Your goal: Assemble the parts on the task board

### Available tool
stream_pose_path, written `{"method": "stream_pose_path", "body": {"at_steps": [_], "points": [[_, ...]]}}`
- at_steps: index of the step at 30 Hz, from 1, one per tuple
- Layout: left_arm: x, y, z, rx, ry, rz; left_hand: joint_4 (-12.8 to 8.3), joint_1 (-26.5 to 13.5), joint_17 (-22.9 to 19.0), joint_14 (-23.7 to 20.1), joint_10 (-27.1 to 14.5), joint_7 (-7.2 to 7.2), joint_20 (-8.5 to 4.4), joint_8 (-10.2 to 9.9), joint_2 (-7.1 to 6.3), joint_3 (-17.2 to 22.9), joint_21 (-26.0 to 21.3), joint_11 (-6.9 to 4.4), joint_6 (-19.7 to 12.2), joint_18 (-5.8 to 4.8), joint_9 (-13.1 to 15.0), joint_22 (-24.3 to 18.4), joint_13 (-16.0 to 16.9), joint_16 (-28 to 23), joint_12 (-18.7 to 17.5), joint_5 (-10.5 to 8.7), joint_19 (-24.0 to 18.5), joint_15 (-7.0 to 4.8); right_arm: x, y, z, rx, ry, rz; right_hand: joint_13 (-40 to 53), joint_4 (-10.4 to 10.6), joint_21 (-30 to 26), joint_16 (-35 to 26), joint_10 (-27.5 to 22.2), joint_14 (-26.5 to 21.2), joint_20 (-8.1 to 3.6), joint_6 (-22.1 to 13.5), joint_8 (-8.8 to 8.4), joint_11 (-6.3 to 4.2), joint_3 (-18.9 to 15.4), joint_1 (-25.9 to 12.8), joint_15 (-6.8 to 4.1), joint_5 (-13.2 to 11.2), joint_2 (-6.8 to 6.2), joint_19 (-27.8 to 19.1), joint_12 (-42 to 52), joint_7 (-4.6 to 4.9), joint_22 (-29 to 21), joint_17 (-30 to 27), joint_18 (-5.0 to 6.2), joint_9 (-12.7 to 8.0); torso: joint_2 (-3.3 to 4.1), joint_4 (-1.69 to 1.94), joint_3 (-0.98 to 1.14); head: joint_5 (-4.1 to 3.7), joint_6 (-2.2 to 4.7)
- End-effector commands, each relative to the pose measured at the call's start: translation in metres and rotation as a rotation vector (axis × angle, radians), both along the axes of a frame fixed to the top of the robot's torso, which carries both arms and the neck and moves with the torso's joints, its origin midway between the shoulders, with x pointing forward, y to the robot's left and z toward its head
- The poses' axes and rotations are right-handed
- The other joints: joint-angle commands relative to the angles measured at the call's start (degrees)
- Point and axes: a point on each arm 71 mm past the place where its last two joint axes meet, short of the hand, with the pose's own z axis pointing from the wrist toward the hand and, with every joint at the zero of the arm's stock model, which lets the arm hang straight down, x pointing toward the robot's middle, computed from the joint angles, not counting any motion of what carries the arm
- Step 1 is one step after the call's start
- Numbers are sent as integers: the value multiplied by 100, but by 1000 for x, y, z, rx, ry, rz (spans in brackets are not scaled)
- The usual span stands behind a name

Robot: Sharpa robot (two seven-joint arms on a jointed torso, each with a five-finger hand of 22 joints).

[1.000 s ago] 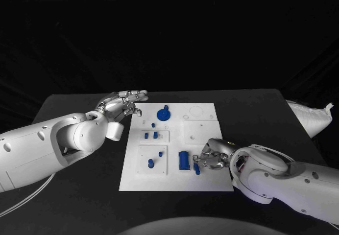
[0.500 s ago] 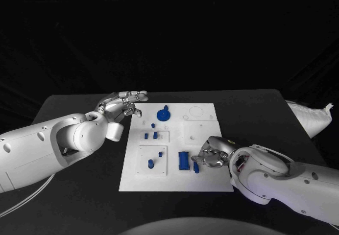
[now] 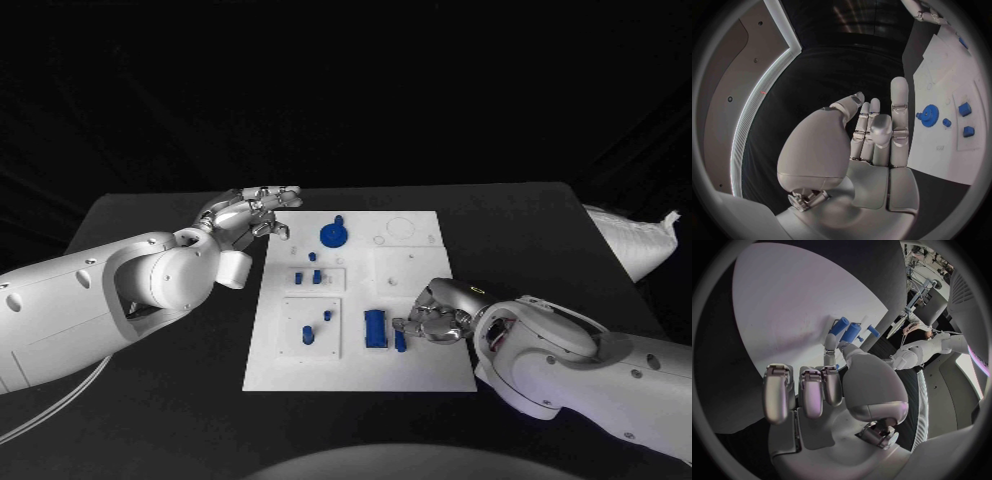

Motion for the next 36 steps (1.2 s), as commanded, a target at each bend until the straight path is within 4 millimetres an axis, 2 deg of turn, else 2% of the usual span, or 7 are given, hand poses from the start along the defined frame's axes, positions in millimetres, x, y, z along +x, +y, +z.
{"method": "stream_pose_path", "body": {"at_steps": [1, 4, 7, 10, 12, 22, 36], "points": [[-1, -2, 1, -8, -8, -18, -7, -40, -10, -54, -40, 0, -1, 13, 34, -38, -39, 19, -54, 106, -7, -7, -5, -23, 20, 11, -28, 5, -3, 1, 3, 7, -11, 38, 1275, -15, 19, 30, 516, 577, -24, -58, 32, -15, -77, 30, -1, -195, -70, 281, -46, -10, 561, 1500, -80, 34, -1, -5, 1, 4, 5], [-1, -1, 1, -7, -8, -18, -6, -41, -12, -55, -47, 0, 0, 14, 37, -38, -40, 21, -58, 106, -7, -8, -6, -23, 23, 12, -29, 7, -6, 0, 4, 9, -4, 54, 1266, -55, 10, 23, 511, 574, -23, -73, 39, -12, -165, 83, 1, -487, -147, 275, -70, -6, 550, 1488, -77, 66, -2, -3, -2, 0, 6], [-1, -1, 1, -7, -7, -18, -6, -41, -12, -55, -48, 0, 0, 14, 37, -38, -40, 21, -58, 106, -7, -8, -6, -23, 23, 12, -29, 7, -9, -2, 4, 1, 9, 74, 1262, -74, 1, 17, 508, 572, -18, -85, 48, -4, -293, 127, 7, -966, -202, 268, -87, 2, 540, 1479, -75, 106, -5, -11, -3, -5, 13], [-1, -1, 1, -7, -6, -19, -6, -41, -12, -55, -48, 0, 0, 14, 37, -38, -40, 21, -58, 106, -7, -8, -6, -23, 23, 12, -29, 7, -10, -4, 4, -12, 19, 87, 1257, -83, -7, 13, 505, 571, -13, -94, 53, 3, -407, 166, 13, -1363, -249, 263, -104, 10, 532, 1471, -72, 134, -4, -3, -3, -7, 17], [0, -1, 1, -7, -6, -19, -6, -41, -12, -55, -48, 0, 0, 14, 37, -38, -40, 21, -58, 106, -7, -8, -6, -23, 23, 12, -29, 7, -11, -6, 4, -23, 27, 94, 1252, -80, -13, 8, 502, 569, -8, -102, 53, 9, -488, 194, 17, -1525, -281, 260, -119, 14, 526, 1463, -71, 151, -1, -3, -1, -7, 22], [0, -2, 1, -7, -6, -20, -6, -41, -12, -55, -48, 0, 0, 14, 37, -38, -40, 21, -58, 106, -7, -8, -6, -23, 23, 12, -29, 7, -12, -10, 2, -56, 52, 110, 1242, -59, -24, -4, 497, 565, -4, -117, 51, 14, -638, 205, 22, -1557, -331, 253, -148, 22, 513, 1445, -67, 173, -1, 1, -4, -33, 21], [-1, -2, 1, -8, -6, -21, -6, -39, -18, -59, -56, -1, 1, 18, 42, -37, -41, 22, -59, 105, -6, -8, -7, -23, 29, 13, -30, 8, -7, -9, -3, -70, 54, 99, 1255, 17, -15, 9, 502, 569, -2, -115, 57, 13, -736, 209, 22, -1547, -178, 258, -125, 18, 531, 1466, -71, 201, 0, 8, -6, -36, 6]]}}
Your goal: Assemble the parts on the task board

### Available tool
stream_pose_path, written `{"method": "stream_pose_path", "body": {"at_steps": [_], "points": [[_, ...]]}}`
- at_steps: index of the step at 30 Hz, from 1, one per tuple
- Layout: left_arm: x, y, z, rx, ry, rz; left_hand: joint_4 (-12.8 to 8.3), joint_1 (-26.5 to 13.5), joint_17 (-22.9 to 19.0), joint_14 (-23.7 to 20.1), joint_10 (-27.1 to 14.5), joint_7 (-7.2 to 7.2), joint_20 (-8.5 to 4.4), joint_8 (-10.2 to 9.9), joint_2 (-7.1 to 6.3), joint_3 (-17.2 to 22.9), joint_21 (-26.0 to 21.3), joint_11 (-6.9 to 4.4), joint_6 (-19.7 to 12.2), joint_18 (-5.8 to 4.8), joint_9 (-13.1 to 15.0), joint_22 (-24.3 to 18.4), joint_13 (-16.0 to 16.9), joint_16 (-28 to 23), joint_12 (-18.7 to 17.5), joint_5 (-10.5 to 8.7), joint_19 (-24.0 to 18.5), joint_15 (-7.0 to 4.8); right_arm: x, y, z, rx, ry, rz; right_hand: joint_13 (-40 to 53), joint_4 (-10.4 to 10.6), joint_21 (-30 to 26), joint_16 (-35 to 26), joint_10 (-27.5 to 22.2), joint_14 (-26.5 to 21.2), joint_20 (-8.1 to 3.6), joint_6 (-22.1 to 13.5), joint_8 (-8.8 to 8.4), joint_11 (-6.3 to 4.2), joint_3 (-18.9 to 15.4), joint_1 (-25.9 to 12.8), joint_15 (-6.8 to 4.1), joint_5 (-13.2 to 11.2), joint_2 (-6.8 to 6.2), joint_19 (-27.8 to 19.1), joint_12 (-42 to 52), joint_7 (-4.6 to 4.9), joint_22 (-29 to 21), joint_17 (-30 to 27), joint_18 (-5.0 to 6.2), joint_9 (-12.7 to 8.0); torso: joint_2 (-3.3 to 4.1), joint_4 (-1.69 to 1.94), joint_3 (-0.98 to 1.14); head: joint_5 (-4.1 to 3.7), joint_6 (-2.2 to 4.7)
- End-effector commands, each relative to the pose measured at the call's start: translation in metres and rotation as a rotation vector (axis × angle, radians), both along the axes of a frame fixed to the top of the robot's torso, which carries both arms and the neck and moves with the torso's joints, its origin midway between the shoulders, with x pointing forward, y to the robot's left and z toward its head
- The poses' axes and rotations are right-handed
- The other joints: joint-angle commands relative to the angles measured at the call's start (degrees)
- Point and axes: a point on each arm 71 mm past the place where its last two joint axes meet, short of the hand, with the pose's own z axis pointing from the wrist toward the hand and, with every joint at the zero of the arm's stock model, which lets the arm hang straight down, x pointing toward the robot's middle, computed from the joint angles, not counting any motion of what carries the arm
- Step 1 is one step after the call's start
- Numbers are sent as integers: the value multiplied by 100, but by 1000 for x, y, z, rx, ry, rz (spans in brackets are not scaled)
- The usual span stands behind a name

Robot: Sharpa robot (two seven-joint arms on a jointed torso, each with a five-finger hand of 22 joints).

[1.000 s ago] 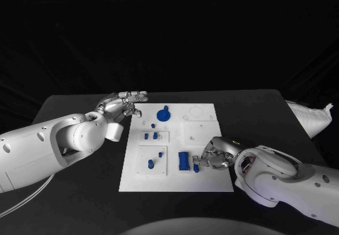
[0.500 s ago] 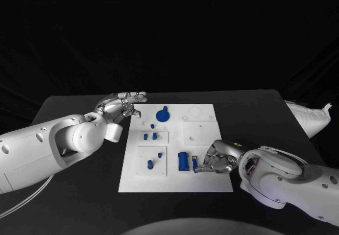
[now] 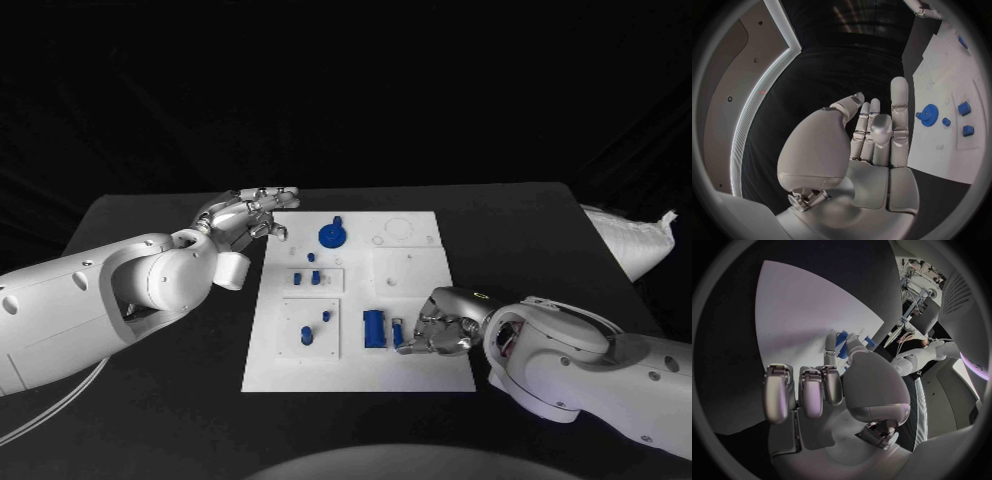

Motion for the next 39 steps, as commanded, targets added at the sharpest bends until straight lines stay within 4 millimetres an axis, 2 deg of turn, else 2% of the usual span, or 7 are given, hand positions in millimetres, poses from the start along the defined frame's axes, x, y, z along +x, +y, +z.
{"method": "stream_pose_path", "body": {"at_steps": [1, 5, 14, 32, 39], "points": [[-1, -2, 1, -9, -8, -19, -6, -17, -5, -38, -36, 20, 1, 18, 19, -37, -20, 0, -39, 105, -6, -9, -7, -23, 29, 13, -30, -13, 1, 1, -2, -18, 4, 12, 1259, 7, -12, 10, 502, 569, -3, -41, 25, 11, -47, 7, 21, -9, 121, 260, -5, -16, 537, 1469, -77, 13, 1, 0, 1, 0, -7], [-1, -2, 1, -9, -8, -19, -6, -17, -5, -38, -36, 20, 1, 18, 19, -37, -20, 0, -39, 105, -6, -9, -7, -23, 29, 13, -30, -13, 3, 1, -4, -23, 5, 6, 1263, 49, -8, 14, 504, 571, -3, -41, 27, 10, -85, -4, 20, 7, 191, 262, 2, -18, 545, 1475, -79, 25, 1, 1, 1, -2, -8], [-1, -2, 1, -9, -7, -19, -6, -17, -5, -38, -36, 20, 1, 18, 19, -37, -20, 0, -39, 105, -6, -9, -7, -23, 29, 13, -30, -13, 9, 2, -10, -35, 17, 6, 1265, 28, -7, 14, 505, 571, -4, -49, 27, 6, -125, 80, 19, 40, 234, 263, 2, -22, 549, 1476, -79, 41, 1, -1, 8, 10, -15], [-1, -2, 1, -8, -5, -21, -7, -15, -5, -39, -42, 19, 2, 22, 21, -36, -21, 1, -40, 105, -5, -9, -8, -21, 35, 13, -32, -12, 12, 3, -14, -46, 38, 8, 1252, -66, -26, -1, 498, 566, -3, -75, 22, 12, -221, 250, 22, 24, 224, 252, -34, -14, 524, 1452, -73, 68, -4, -7, 5, -1, -12], [0, -1, 1, -8, -5, -19, -7, -15, -5, -39, -42, 19, 2, 22, 21, -36, -21, 1, -40, 105, -5, -9, -8, -21, 35, 13, -32, -12, 11, 1, -7, 53, -5, -12, 1208, 10, -111, -65, 472, 543, 4, -136, -10, 33, -407, 158, 38, 82, 176, 204, -146, 14, 401, 1351, -45, 76, -15, -11, 4, 2, 10]]}}
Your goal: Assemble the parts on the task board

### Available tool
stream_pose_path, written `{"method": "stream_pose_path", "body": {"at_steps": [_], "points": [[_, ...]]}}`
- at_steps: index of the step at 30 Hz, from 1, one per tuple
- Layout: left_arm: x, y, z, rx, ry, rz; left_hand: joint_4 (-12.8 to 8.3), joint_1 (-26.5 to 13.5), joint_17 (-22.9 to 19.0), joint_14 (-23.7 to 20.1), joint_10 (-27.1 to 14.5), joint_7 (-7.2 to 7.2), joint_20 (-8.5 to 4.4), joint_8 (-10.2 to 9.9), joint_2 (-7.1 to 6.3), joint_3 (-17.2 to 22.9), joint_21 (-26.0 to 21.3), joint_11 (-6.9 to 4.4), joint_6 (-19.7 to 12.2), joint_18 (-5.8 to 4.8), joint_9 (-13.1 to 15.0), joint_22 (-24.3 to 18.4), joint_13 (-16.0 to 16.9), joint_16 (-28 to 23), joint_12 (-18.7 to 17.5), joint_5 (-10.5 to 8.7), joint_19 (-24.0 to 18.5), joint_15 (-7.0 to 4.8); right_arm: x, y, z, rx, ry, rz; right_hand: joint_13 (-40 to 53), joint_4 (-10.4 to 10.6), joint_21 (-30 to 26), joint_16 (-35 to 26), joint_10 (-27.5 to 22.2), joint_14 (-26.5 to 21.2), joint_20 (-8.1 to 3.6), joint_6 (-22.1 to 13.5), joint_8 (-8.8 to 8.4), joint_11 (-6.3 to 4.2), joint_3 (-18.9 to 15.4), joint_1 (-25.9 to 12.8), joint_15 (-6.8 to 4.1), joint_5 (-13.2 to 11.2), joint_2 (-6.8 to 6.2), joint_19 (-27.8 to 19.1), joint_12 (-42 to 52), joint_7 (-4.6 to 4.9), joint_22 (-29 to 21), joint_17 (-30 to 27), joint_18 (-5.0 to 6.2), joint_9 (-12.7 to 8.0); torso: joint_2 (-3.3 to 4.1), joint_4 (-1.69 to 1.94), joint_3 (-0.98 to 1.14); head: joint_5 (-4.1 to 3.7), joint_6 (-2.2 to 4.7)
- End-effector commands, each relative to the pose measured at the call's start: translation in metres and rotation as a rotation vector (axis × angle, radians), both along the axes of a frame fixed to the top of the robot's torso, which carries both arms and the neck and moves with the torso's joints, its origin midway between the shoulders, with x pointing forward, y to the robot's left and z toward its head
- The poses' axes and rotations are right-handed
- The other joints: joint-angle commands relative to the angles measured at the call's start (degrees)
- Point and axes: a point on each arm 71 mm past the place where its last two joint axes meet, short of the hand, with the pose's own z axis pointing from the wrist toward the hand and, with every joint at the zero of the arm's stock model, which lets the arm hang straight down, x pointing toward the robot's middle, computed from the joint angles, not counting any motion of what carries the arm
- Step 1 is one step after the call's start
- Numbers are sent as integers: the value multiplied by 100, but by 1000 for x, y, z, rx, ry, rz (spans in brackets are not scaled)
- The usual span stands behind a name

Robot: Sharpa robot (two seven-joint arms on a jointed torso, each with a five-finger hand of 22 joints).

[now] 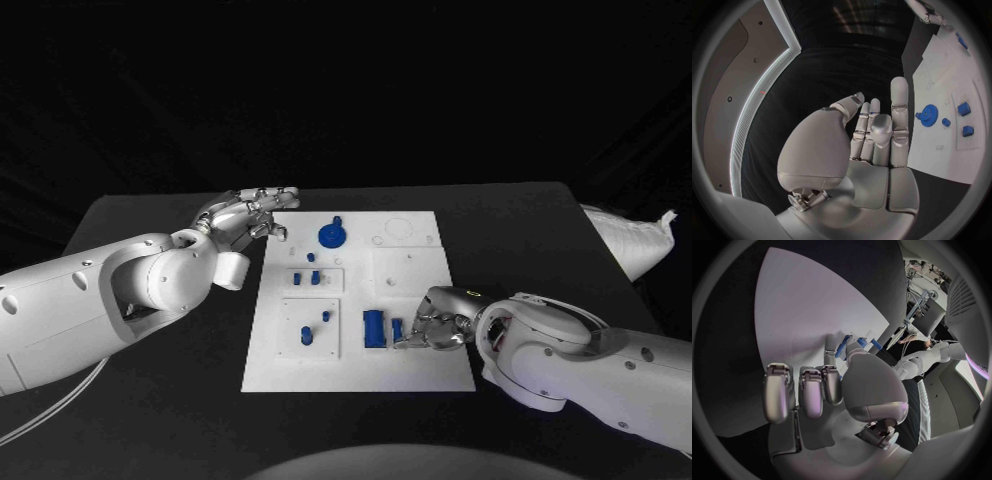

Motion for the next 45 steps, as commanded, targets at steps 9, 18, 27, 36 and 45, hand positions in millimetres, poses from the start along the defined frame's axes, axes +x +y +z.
{"method": "stream_pose_path", "body": {"at_steps": [9, 18, 27, 36, 45], "points": [[3, 1, -1, -9, -15, -4, 28, -87, -223, -147, -83, 26, 15, 36, -8, -95, -52, 11, -67, 103, -6, -23, -11, -112, 82, 5, -74, 4, 28, -25, 28, 586, -13, -153, 660, -60, -712, -524, 66, 381, 190, -958, -618, 343, -360, 334, 283, 348, 74, -156, -1393, 386, -470, 671, 133, -227, -60, -48, -15, -26, 147], [14, 5, -13, -25, -13, 74, 181, -219, -2064, -1232, -91, 12, 70, 157, -4, -502, -586, 4, -43, 124, 2, -345, -41, -1440, 260, -83, -595, 35, 85, -61, 43, 994, -39, -355, -1963, -499, -4220, -4618, -1798, -978, 510, -1593, -1156, 710, -515, 1042, 612, 309, 442, -1712, -5904, 768, -4198, -3389, 753, -766, -280, -147, -96, 2, 302], [39, 11, -34, -21, -21, 210, 332, -44, -3487, -1923, 220, 91, 426, -72, 19, -558, -2204, 186, -120, 27, -25, -1479, -435, -4553, -556, -83, -2042, 401, 136, -69, 26, 1152, -92, -445, -4717, -851, -6609, -7536, -2227, -2276, 1103, -1642, -1216, 1113, -533, 1585, 1216, 68, 713, -2608, -7846, 965, -5821, -5111, 689, -1388, -556, -272, -153, 95, 721], [54, 8, -45, -8, -33, 266, 370, 75, -4096, -2042, 272, 102, 852, -354, 91, -718, -3028, 312, -93, 127, -20, -2246, -440, -5867, -1257, -62, -2772, 690, 156, -65, 18, 1187, -129, -434, -6551, -1369, -7669, -8562, -2120, -1972, 1317, -1547, -1214, 1210, -626, 1425, 1366, 76, 959, -2235, -7987, 1018, -6715, -6476, 764, -2139, -669, -254, -148, 109, 891], [49, 3, -47, 26, -17, 248, 47, -3160, -4757, -4345, -2226, -330, 237, -882, 680, -1457, -3594, -60, -2458, -282, -396, -3003, -795, -6547, -1659, -361, -4716, 369, 154, -61, 17, 1133, -142, -483, -7068, -1110, -8340, -8952, -4734, -4540, 776, -3826, -1572, 868, 28, -1931, 738, -354, 392, -4703, -8358, 585, -7085, -6987, 342, -2601, -679, -202, -99, 158, 992]]}}
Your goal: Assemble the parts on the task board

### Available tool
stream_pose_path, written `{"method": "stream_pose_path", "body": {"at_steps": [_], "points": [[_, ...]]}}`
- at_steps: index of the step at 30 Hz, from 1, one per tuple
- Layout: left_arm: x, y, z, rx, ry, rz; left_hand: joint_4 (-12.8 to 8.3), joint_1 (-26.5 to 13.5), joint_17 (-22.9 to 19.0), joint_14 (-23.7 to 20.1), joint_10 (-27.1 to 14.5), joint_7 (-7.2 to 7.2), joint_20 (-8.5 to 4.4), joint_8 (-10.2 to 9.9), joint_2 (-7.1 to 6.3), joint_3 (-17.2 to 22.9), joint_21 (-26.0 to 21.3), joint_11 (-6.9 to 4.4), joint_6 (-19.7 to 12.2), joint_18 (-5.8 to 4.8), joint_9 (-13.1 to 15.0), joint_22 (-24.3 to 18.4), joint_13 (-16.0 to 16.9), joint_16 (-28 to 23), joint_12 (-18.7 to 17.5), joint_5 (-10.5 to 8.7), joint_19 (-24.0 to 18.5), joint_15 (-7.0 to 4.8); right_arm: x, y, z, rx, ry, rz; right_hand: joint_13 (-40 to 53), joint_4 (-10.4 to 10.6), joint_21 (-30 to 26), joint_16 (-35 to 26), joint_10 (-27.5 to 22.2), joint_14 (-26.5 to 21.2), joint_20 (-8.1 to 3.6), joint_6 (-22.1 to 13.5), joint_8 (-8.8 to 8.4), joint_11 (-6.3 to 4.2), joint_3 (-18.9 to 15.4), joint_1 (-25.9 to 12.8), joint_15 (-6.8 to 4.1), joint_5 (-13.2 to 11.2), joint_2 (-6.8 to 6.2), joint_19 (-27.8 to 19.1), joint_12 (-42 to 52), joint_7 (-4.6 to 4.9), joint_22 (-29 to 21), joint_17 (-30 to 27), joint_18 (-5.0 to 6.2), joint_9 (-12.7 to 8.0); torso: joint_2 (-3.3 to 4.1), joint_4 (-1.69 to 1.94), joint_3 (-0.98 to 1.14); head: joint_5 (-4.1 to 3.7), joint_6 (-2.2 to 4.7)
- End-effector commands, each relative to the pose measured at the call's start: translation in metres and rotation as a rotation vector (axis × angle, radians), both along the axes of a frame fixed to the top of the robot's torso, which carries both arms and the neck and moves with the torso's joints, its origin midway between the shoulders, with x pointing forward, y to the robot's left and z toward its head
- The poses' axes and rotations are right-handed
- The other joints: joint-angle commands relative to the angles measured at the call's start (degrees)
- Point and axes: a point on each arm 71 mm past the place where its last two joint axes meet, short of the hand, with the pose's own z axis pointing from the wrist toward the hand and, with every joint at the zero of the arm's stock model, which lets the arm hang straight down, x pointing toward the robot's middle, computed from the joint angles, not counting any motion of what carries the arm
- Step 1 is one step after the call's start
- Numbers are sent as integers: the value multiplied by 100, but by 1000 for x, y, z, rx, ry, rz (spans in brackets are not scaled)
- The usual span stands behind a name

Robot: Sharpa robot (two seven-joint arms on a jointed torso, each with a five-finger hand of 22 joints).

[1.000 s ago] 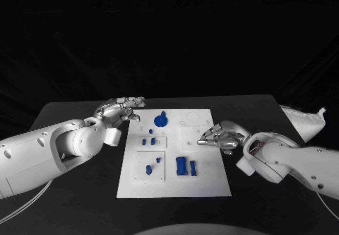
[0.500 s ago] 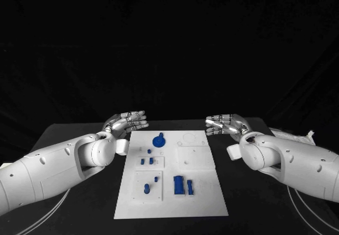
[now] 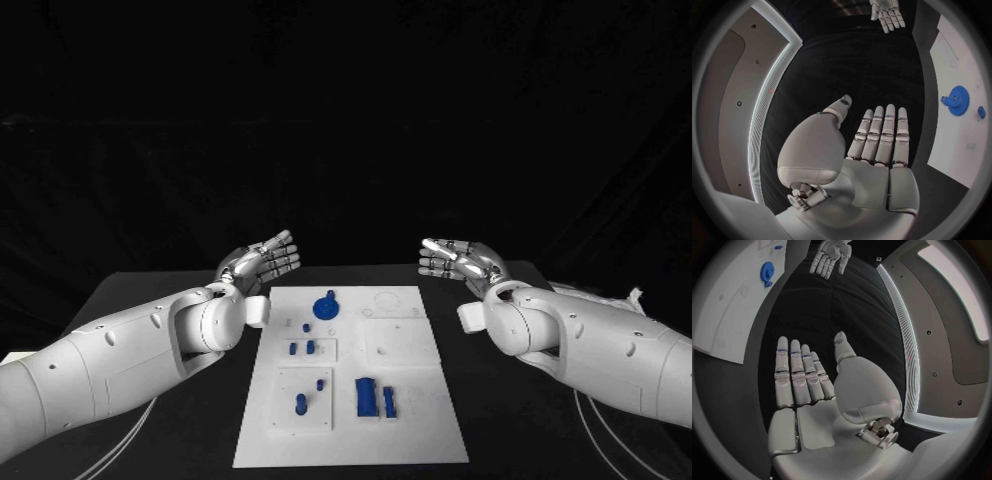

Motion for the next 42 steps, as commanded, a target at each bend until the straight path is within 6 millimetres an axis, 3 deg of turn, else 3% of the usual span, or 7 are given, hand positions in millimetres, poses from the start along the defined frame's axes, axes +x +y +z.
{"method": "stream_pose_path", "body": {"at_steps": [1, 10, 11, 16, 17, 18, 42], "points": [[-5, -4, 1, 27, -13, 15, -152, -2099, -396, -1512, -1618, -291, -398, -233, 282, -465, -308, -237, -1536, -294, -177, -441, -167, -353, -208, -198, -1267, -213, -4, 9, 3, 11, -14, -19, -194, 187, -459, -187, -1691, -1792, -321, -1470, -166, -218, 494, -2124, -318, -205, -352, -1707, -174, -283, -575, -235, -292, -222, -56, 79, 66, 59, 130], [-34, -18, 6, 136, -67, 79, -152, -3395, -396, -2445, -2621, -472, -645, -233, 282, -750, -308, -737, -2484, -417, -177, -714, -167, -573, -635, -608, -2048, -651, -31, 45, 16, 47, -45, -85, -595, 187, -459, -187, -2737, -2901, -520, -2380, -166, -665, 494, -3437, -318, -205, -352, -2765, -174, -459, -575, -715, -418, -679, -128, 176, 149, 140, 305], [-40, -21, 7, 156, -80, 92, -152, -3589, -396, -2586, -2771, -887, -680, -233, 282, -797, -308, -737, -2627, -451, -177, -755, -167, -608, -635, -608, -2169, -651, -37, 51, 18, 51, -47, -96, -595, 187, -459, -187, -2894, -3069, -549, -2517, -166, -665, 494, -3635, -318, -205, -352, -2923, -174, -865, -575, -715, -422, -679, -128, 176, 149, 140, 305], [-56, -27, 13, 208, -120, 127, -152, -4082, -396, -2940, -3151, -887, -775, -233, 282, -904, -308, -737, -2987, -478, -177, -858, -167, -1085, -635, -608, -2465, -651, -51, 64, 23, 58, -51, -121, -595, 187, -459, -187, -3294, -3488, -981, -2859, -166, -665, 494, -4131, -318, -205, -352, -3321, -174, -865, -575, -715, -479, -679, -128, 176, 149, 140, 305], [-59, -28, 14, 216, -126, 132, -152, -4179, -396, -3012, -3226, -887, -793, -233, 282, -925, -308, -737, -3058, -916, -177, -879, -167, -1085, -635, -608, -2524, -651, -53, 66, 24, 59, -52, -125, -595, 187, -459, -187, -3369, -3571, -981, -2927, -166, -665, 494, -4229, -318, -205, -352, -3399, -174, -865, -575, -715, -479, -679, -128, 176, 149, 140, 305], [-61, -29, 15, 222, -132, 136, -152, -4265, -396, -3072, -3292, -887, -809, -233, 282, -943, -308, -737, -3120, -916, -177, -898, -167, -1085, -635, -608, -2577, -651, -54, 68, 24, 60, -52, -128, -595, 187, -459, -187, -3440, -3645, -981, -2988, -166, -665, 494, -4317, -318, -205, -352, -3470, -174, -865, -575, -715, -910, -679, -128, 176, 149, 140, 305], [-68, -31, 18, 242, -151, 151, -152, -5614, -396, -4051, -4340, -887, -1213, -233, 282, -1421, -308, -737, -4112, -916, -177, -1349, -167, -1085, -635, -608, -3381, -651, -57, 70, 25, 60, -52, -133, -595, 187, -459, -187, -4530, -4801, -981, -3937, -166, -665, 494, -5685, -318, -205, -352, -4575, -174, -865, -575, -715, -910, -679, -128, 176, 149, 140, 305]]}}
